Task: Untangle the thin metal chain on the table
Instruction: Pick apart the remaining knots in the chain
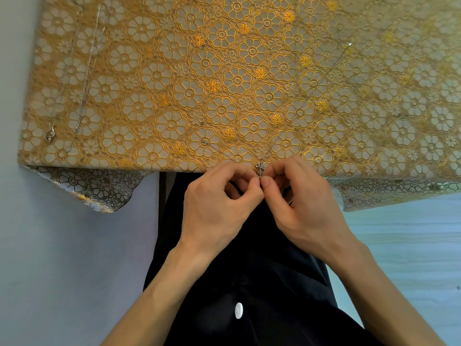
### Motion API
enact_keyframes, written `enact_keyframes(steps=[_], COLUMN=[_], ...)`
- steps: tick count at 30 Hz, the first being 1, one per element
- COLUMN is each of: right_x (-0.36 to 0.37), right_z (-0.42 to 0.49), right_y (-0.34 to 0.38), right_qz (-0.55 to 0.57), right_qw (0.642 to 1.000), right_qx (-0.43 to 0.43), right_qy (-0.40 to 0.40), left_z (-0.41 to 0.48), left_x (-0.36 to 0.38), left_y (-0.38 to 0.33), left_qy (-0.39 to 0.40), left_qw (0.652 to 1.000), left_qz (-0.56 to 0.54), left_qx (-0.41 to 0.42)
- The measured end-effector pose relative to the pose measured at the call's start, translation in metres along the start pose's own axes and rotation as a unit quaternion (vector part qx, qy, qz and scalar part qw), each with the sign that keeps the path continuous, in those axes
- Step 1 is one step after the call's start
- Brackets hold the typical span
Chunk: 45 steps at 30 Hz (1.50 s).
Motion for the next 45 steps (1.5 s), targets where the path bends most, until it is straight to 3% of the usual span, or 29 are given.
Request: enact_keyframes(steps=[10, 27, 40, 45], right_x=[0.0, -0.003, 0.001, 0.003], right_z=[-0.001, -0.003, -0.004, -0.003], right_y=[-0.003, 0.007, 0.005, -0.001], right_qz=[0.033, -0.099, -0.102, -0.028], right_qw=[0.999, 0.994, 0.994, 1.0], right_qx=[0.025, -0.037, -0.038, -0.004], right_qy=[0.007, 0.02, 0.017, 0.011], left_z=[-0.002, 0.001, 0.002, -0.001], left_x=[0.005, 0.001, 0.004, 0.004], left_y=[0.008, 0.003, 0.007, 0.006], left_qy=[0.033, 0.041, 0.051, 0.032], left_qw=[0.994, 0.999, 0.998, 0.999], left_qz=[-0.078, -0.003, -0.034, -0.026], left_qx=[-0.072, -0.002, -0.018, -0.013])
Point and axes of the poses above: each hand's wrist, its own z-axis towards the middle knuckle, its own x-axis out of the palm, y = z × x, the point moved 7 cm from there along z, towards the middle knuckle
